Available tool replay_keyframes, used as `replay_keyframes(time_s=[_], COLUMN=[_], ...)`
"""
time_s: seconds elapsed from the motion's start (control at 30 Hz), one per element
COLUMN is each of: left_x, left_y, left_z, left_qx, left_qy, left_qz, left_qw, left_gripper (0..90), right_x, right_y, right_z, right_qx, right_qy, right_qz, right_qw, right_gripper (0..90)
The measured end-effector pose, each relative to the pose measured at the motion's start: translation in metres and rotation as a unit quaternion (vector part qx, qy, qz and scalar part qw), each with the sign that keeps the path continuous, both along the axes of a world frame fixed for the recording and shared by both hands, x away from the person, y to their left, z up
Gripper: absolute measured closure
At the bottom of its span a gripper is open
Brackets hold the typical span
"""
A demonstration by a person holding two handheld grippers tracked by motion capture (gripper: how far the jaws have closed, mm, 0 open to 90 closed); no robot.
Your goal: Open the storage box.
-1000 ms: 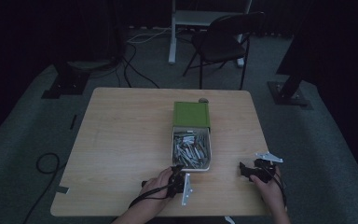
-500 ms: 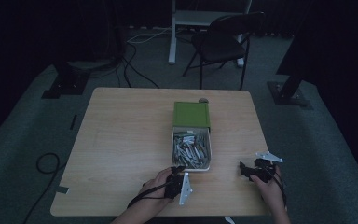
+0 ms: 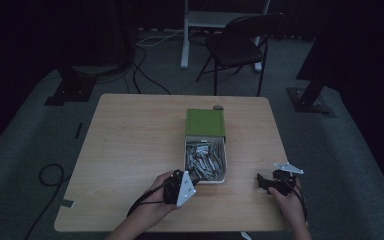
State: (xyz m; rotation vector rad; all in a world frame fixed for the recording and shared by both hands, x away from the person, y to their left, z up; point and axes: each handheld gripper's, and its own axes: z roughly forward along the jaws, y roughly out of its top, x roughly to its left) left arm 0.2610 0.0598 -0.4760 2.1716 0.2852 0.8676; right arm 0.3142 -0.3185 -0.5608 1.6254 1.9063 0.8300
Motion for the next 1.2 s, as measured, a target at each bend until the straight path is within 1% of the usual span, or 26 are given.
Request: replay_keyframes(time_s=[0.13,0.2,0.33,0.4,0.5,0.53,0.6,0.67,0.73,0.8,0.83,0.97,1.0,1.03,1.07,1.13,1.2], left_x=[0.004,0.006,0.008,0.01,0.012,0.013,0.015,0.018,0.019,0.021,0.021,0.024,0.024,0.026,0.026,0.027,0.028], left_y=[0.009,0.014,0.022,0.027,0.035,0.038,0.044,0.05,0.056,0.063,0.066,0.078,0.078,0.085,0.088,0.094,0.1], left_z=[0.01,0.013,0.018,0.021,0.024,0.024,0.024,0.023,0.022,0.021,0.02,0.016,0.016,0.013,0.012,0.009,0.006], left_qx=[-0.028,-0.037,-0.055,-0.073,-0.084,-0.086,-0.1,-0.11,-0.108,-0.117,-0.117,-0.126,-0.126,-0.129,-0.131,-0.129,-0.132], left_qy=[0.007,0.007,0.013,0.018,0.02,0.023,0.029,0.033,0.032,0.035,0.037,0.041,0.041,0.045,0.046,0.047,0.051], left_qz=[0.007,0.012,0.018,0.023,0.034,0.038,0.045,0.05,0.057,0.064,0.068,0.087,0.087,0.096,0.101,0.11,0.116], left_qw=[0.9995,0.9992,0.9982,0.9969,0.9957,0.9953,0.9935,0.9922,0.9919,0.9904,0.9901,0.9874,0.9874,0.986,0.9852,0.9845,0.9831], left_gripper=[64.4,64.4,64.4,64.4,64.3,64.3,63.4,63.4,63.4,63.4,63.4,63.4,63.5,63.4,63.4,63.4,63.4], right_x=[0.0,0.0,0.0,0.0,0.0,0.0,0.0,0.0,0.0,0.0,0.0,0.0,0.0,0.0,0.0,0.0,0.0], right_y=[0.0,0.0,0.0,0.0,0.0,0.0,0.0,0.0,0.0,0.0,0.0,0.0,0.0,0.0,0.0,0.0,0.0], right_z=[0.0,0.0,0.0,0.0,0.0,0.0,0.0,0.0,0.0,0.0,0.0,0.0,0.0,0.0,0.0,0.0,0.0], right_qx=[0.0,0.0,0.0,0.0,0.0,0.0,0.0,0.0,0.0,0.0,0.0,0.0,0.0,0.0,0.0,0.0,0.0], right_qy=[0.0,0.0,0.0,0.0,0.0,0.0,0.0,0.0,0.0,0.0,0.0,0.0,0.0,0.0,0.0,0.0,0.0], right_qz=[0.0,0.0,0.0,0.0,0.0,0.0,0.0,0.0,0.0,0.0,0.0,0.0,0.0,0.0,0.0,0.0,0.0], right_qw=[1.0,1.0,1.0,1.0,1.0,1.0,1.0,1.0,1.0,1.0,1.0,1.0,1.0,1.0,1.0,1.0,1.0], right_gripper=[11.4,11.4,11.4,11.4,11.4,11.4,11.4,11.4,11.4,11.4,11.4,11.4,11.4,11.4,11.4,11.4,11.4])
